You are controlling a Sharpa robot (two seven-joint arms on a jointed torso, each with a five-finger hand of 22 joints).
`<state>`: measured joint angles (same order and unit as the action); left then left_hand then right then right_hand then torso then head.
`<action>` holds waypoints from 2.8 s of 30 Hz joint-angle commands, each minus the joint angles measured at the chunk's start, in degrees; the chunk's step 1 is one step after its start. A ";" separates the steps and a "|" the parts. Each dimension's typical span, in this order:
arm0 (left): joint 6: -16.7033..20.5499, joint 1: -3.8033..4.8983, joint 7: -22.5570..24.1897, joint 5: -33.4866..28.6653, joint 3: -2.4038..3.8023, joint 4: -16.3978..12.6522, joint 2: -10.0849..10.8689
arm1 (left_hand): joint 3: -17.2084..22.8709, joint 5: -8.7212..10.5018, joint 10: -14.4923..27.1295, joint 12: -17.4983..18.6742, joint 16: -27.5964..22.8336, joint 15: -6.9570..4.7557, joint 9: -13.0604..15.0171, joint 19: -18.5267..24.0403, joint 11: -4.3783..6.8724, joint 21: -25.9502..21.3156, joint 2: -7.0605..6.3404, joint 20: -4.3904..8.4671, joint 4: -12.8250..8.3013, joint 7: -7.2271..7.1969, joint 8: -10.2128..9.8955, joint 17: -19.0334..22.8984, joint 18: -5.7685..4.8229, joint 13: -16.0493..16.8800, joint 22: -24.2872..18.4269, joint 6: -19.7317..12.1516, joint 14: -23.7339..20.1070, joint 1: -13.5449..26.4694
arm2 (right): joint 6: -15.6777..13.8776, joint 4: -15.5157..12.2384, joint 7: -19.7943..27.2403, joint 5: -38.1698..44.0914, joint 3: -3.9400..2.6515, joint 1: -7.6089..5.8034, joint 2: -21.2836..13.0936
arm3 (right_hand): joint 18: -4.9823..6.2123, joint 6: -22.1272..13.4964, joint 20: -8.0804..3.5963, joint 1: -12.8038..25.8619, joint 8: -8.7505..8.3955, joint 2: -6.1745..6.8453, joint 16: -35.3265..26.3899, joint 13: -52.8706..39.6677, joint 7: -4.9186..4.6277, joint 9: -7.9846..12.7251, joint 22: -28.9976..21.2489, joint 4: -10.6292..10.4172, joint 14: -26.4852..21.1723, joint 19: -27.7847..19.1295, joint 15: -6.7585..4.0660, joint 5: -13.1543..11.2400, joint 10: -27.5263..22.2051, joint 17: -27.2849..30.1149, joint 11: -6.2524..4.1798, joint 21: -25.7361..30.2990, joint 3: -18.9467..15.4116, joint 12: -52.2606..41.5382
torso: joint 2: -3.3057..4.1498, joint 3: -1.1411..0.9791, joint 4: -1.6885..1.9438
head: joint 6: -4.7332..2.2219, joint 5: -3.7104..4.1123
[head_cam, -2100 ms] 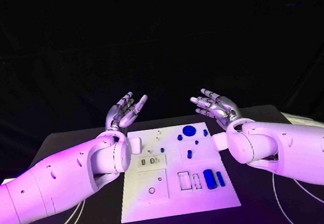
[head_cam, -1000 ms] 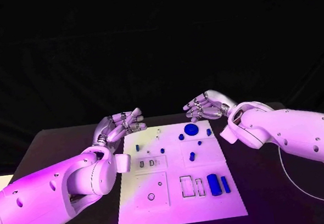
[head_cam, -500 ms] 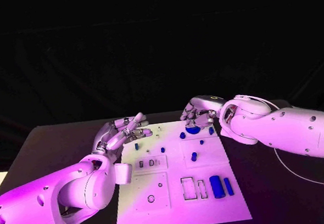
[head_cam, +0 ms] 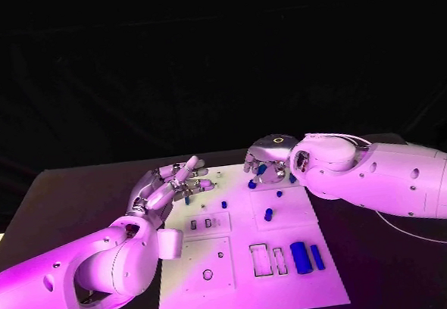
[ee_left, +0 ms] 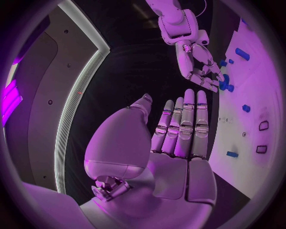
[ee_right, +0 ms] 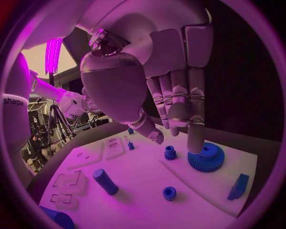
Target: Assemble the parts on the task board
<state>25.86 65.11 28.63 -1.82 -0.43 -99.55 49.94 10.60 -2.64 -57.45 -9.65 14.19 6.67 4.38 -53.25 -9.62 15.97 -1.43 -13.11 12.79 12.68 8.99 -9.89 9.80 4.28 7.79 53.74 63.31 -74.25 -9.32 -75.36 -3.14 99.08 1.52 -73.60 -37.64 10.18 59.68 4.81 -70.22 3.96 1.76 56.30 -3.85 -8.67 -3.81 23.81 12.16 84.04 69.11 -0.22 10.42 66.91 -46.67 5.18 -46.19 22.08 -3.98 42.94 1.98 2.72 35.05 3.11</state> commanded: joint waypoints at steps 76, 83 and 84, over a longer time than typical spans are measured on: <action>-1.96 0.09 -0.75 -1.39 0.08 0.17 0.34 | -0.33 -0.19 -0.17 1.24 -0.85 0.31 -0.31 -0.30 -0.34 -0.24 1.18 -0.15 -1.19 0.46 -0.95 -0.52 0.61 -0.23 -0.53 0.08 -0.36 -0.88 | -11.95 10.93 -2.76 -0.42 -0.73 1.12 12.09 | -1.42 5.07 -0.06 -4.32 1.21 -0.72 14.14 -0.28 0.53 -1.88 16.73 -3.02 1.68 0.58 -0.66 -6.93 3.80 -14.07 -1.04 -16.31 8.17 0.45 | 2.66 0.54 1.16 | -0.49 0.03; -2.04 0.09 -0.79 -1.34 0.08 0.30 0.22 | -0.36 -0.19 -0.16 1.29 -0.91 0.32 -0.32 -0.28 -0.34 -0.29 1.18 -0.16 -1.26 0.45 -0.99 -0.54 0.61 -0.24 -0.56 0.07 -0.40 -0.91 | -9.87 11.72 -4.08 0.62 -0.72 1.26 12.82 | -1.43 5.01 -0.01 -4.22 1.13 -0.46 14.27 -0.25 0.50 -1.89 16.85 -3.03 1.69 0.55 -0.61 -6.89 3.69 -14.21 -1.01 -16.43 8.14 0.43 | 2.66 0.56 1.13 | -0.22 0.26; -2.04 0.09 -0.79 -1.31 0.08 0.32 0.21 | -0.36 -0.19 -0.16 1.29 -0.91 0.32 -0.32 -0.28 -0.34 -0.29 1.18 -0.16 -1.26 0.45 -0.99 -0.54 0.61 -0.24 -0.56 0.07 -0.40 -0.91 | -9.62 11.77 -4.24 0.71 -0.72 1.27 12.85 | -1.43 5.01 -0.01 -4.22 1.13 -0.46 14.27 -0.25 0.50 -1.89 16.85 -3.03 1.69 0.55 -0.61 -6.89 3.69 -14.21 -1.01 -16.43 8.14 0.43 | 2.69 0.55 1.14 | -0.18 0.26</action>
<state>25.11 65.13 27.58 -3.12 -0.41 -99.22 50.28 10.30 -2.63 -57.44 -8.61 13.47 6.88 4.12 -53.24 -9.62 15.97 -0.76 -13.12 11.83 12.68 8.28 -10.34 9.78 4.12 7.32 53.74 63.10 -74.93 -20.84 -63.71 -5.93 98.81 0.82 -72.37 -24.93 9.27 65.09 4.73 -73.48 5.38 1.51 70.33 -4.11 -8.17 -5.60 40.60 9.18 84.03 69.87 -1.04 3.33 70.90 -60.83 4.07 -62.42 29.81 -3.45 45.57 2.55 3.86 34.68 3.21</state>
